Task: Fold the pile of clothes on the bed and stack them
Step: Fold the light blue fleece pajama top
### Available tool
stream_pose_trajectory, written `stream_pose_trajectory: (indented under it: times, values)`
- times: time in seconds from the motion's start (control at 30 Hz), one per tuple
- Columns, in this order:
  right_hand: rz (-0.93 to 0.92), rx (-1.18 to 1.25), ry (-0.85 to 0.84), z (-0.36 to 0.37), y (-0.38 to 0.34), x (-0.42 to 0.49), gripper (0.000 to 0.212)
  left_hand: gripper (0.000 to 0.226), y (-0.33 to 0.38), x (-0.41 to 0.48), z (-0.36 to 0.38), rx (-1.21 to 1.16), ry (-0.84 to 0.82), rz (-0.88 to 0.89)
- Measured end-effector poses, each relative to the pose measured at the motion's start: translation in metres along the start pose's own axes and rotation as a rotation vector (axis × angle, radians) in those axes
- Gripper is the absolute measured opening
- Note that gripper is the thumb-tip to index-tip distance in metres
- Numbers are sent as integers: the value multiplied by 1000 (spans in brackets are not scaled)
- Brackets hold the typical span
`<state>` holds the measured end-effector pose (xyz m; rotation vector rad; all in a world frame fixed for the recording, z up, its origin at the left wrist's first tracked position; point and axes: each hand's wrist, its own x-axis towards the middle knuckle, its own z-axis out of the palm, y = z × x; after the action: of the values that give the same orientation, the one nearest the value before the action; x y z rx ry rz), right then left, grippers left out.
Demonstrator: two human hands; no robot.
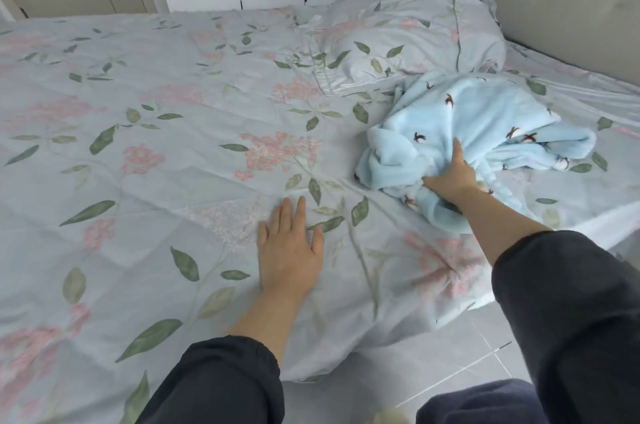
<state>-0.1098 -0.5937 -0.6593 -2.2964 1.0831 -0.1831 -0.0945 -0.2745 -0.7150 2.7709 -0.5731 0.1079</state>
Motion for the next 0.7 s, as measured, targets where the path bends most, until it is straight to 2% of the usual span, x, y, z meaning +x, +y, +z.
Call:
stream_pose_trajectory:
  times: [0.03,0.13,0.17,0.23,0.3,0.37,0.47,0.5,0.6,0.67,0.7]
  values:
    - [-16,1,15,2,0,2,90,65,0,0,1,5,0,-3]
    - [-75,-133,57,10,-13,4,38,64,1,0,1,-3,0,0]
    - [-95,-178,60,13,-19,-1,28,63,1,1,1,-20,4,2]
    - [-184,-213,65,20,-32,-18,25,61,0,1,-1,-91,41,11]
    - [-307,-174,52,28,-48,-46,25,57,-1,-2,-4,-319,112,-17]
    - [-427,-73,-12,38,-65,-80,20,53,-3,-3,-13,-704,138,-134]
    - [-537,89,-193,52,-95,-135,14,50,-16,7,-45,-1417,98,-470]
    - [-582,127,-250,57,-108,-153,14,50,-28,11,-58,-1566,122,-581]
    - [-783,258,-477,66,-148,-208,15,55,-83,10,-95,-1734,109,-728]
    - [-863,295,-688,66,-166,-231,30,58,-117,1,-114,-1812,9,-739]
    - [-868,336,-723,62,-170,-234,39,60,-128,-3,-121,-1806,-47,-735]
